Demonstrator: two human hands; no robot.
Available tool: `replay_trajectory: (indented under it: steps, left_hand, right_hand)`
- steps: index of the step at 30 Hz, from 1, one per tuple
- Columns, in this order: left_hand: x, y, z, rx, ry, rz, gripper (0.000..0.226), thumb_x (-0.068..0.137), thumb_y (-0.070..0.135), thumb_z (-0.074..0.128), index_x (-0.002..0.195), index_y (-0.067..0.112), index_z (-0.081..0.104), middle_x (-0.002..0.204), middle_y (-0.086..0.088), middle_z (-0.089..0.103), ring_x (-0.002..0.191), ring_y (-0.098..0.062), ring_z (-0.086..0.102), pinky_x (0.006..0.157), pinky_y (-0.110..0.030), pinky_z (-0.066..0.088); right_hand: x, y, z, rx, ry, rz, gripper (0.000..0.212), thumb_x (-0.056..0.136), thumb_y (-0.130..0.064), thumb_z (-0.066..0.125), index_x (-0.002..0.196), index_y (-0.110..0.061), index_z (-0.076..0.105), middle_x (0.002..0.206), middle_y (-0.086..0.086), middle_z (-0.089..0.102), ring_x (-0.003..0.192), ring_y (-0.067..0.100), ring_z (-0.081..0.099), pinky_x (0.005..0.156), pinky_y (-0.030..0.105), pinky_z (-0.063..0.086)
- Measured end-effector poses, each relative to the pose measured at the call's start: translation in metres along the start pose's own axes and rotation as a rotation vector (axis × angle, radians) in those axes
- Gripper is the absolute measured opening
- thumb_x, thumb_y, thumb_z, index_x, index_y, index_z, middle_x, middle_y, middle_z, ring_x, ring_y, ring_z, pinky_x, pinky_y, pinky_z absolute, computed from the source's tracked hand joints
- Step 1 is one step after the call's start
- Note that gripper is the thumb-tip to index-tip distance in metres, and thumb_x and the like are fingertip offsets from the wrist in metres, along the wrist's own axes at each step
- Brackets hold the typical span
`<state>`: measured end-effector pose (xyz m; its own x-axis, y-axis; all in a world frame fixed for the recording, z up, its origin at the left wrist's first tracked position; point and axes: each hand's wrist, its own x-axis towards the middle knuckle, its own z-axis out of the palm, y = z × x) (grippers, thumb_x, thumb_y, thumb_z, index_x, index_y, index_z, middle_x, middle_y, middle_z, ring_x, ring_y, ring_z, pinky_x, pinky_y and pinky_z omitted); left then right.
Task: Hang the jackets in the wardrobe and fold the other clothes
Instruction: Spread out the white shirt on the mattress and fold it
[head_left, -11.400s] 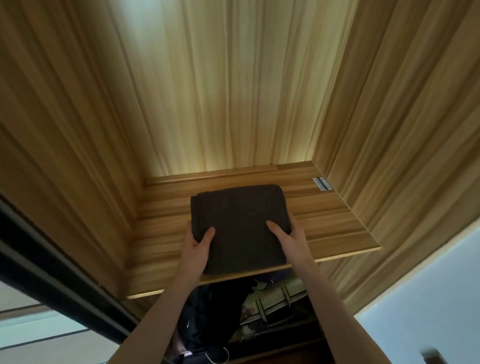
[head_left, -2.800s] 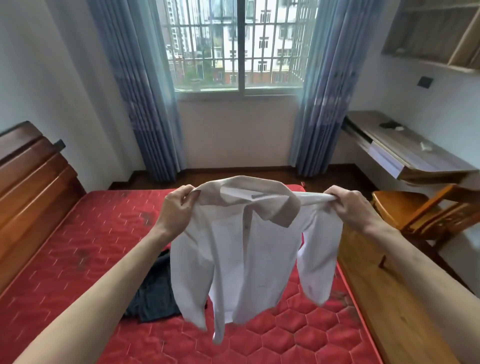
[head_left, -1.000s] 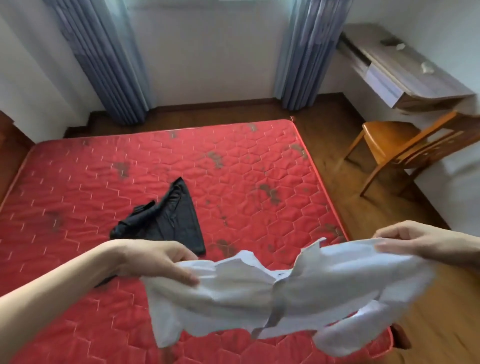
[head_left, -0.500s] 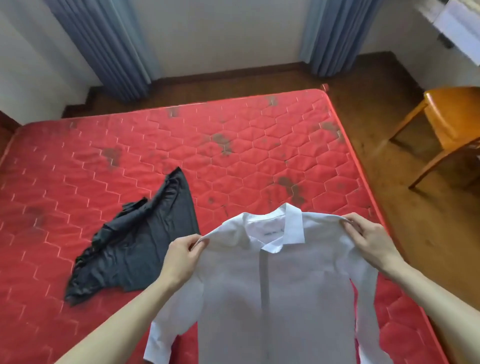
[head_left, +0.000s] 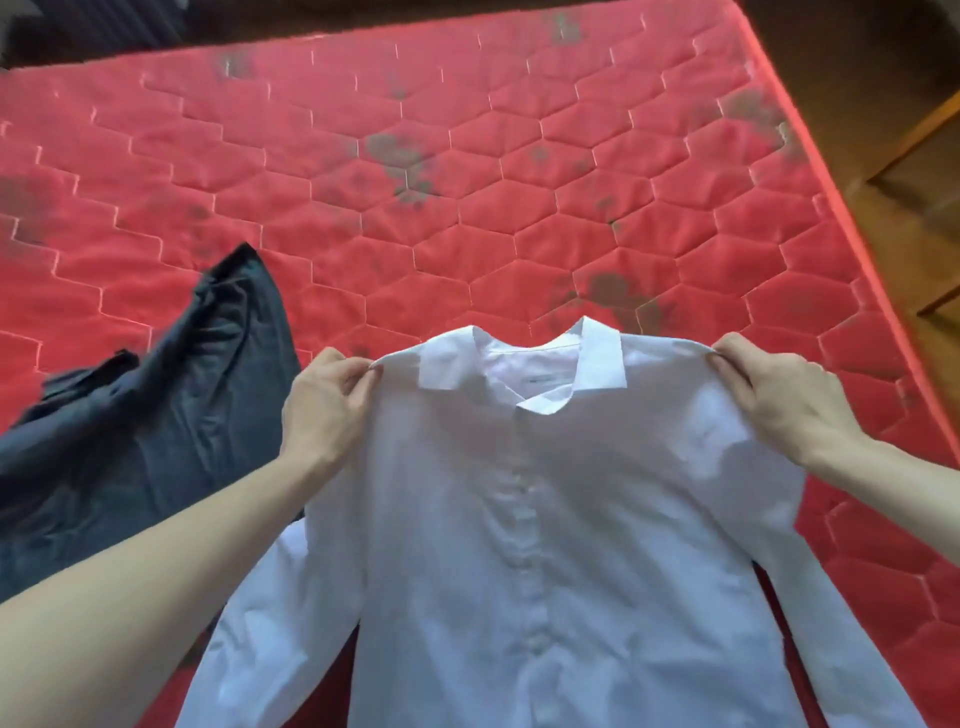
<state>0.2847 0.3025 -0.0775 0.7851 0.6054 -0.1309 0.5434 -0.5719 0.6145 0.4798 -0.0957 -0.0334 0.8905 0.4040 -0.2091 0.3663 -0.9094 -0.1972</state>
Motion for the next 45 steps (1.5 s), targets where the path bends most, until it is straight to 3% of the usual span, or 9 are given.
replay_trajectory:
  steps: [7,11,14,18,26,29,34,40,45]
  left_hand:
    - [0.068,-0.003,0.033,0.083,0.149,-0.081,0.027,0.103,0.031,0.056,0.109,0.019,0.079,0.103,-0.005,0.066,0.104,-0.032,0.061,0.084,-0.037,0.043]
    - [0.093,0.004,0.051,0.23,0.155,-0.198,0.037,0.104,0.032,0.049,0.133,0.017,0.066,0.132,-0.016,0.06,0.128,-0.038,0.048,0.108,-0.048,0.038]
    - [0.096,0.021,0.064,0.341,0.214,0.072,0.039,0.105,0.028,0.047,0.14,0.015,0.054,0.138,-0.014,0.052,0.128,-0.036,0.046,0.103,-0.051,0.037]
    - [0.094,0.035,0.089,0.356,-0.083,0.433,0.043,0.108,0.028,0.043,0.147,0.009,0.047,0.149,-0.013,0.051,0.134,-0.035,0.045,0.107,-0.047,0.035]
    - [0.115,0.05,0.117,0.354,-0.09,0.267,0.044,0.102,0.029,0.052,0.143,0.013,0.046,0.132,-0.014,0.053,0.119,-0.037,0.051,0.096,-0.049,0.038]
    - [0.138,0.047,0.113,0.161,-0.119,0.163,0.015,0.103,0.027,0.051,0.106,0.013,0.054,0.102,-0.009,0.063,0.099,-0.034,0.057,0.08,-0.043,0.04]
    - [0.167,0.037,0.101,0.002,-0.117,0.01,0.038,0.102,0.035,0.055,0.069,0.019,0.043,0.068,0.006,0.045,0.076,-0.025,0.045,0.07,-0.036,0.034]
    - [0.184,0.04,0.099,-0.018,-0.223,-0.056,0.035,0.101,0.034,0.049,0.07,0.019,0.042,0.072,0.003,0.045,0.074,-0.025,0.043,0.069,-0.036,0.035]
    - [0.183,0.046,0.1,0.156,-0.178,0.019,0.023,0.107,0.037,0.037,0.105,0.016,0.047,0.099,-0.005,0.059,0.096,-0.035,0.055,0.083,-0.042,0.038]
  right_hand:
    - [0.116,-0.018,0.022,-0.118,0.159,-0.108,0.021,0.108,-0.032,0.049,0.109,-0.014,0.059,0.103,0.021,0.068,0.093,0.047,0.065,0.067,0.045,0.041]
    - [0.148,-0.041,0.04,-0.111,0.295,-0.088,0.029,0.103,-0.021,0.054,0.129,-0.009,0.061,0.128,0.023,0.056,0.12,0.044,0.05,0.095,0.056,0.042]
    - [0.146,-0.07,0.059,-0.047,0.411,-0.378,0.033,0.104,-0.018,0.05,0.133,-0.012,0.063,0.138,0.016,0.057,0.125,0.039,0.051,0.095,0.052,0.041]
    - [0.147,-0.099,0.091,-0.018,0.141,-0.487,0.05,0.11,-0.03,0.04,0.157,-0.012,0.044,0.159,0.015,0.044,0.147,0.034,0.041,0.116,0.051,0.036]
    - [0.179,-0.104,0.124,-0.085,-0.164,-0.205,0.072,0.106,-0.061,0.018,0.164,-0.035,-0.016,0.175,0.002,-0.014,0.161,0.021,-0.012,0.13,0.052,-0.001]
    - [0.186,-0.106,0.116,0.033,-0.151,-0.231,0.071,0.108,-0.058,0.025,0.167,-0.031,-0.004,0.176,0.006,0.002,0.162,0.024,0.001,0.129,0.05,0.006]
    - [0.177,-0.088,0.098,0.338,0.088,-0.32,0.044,0.101,-0.018,0.058,0.145,-0.01,0.056,0.133,0.011,0.065,0.12,0.033,0.057,0.108,0.048,0.041]
    - [0.212,-0.087,0.081,0.57,-0.019,-0.128,0.027,0.101,-0.028,0.062,0.091,-0.006,0.075,0.075,-0.005,0.063,0.068,0.006,0.052,0.07,0.031,0.042]
    - [0.239,-0.097,0.087,0.378,-0.159,-0.026,0.033,0.105,-0.038,0.051,0.097,-0.01,0.067,0.093,0.001,0.061,0.089,0.022,0.054,0.08,0.035,0.042]
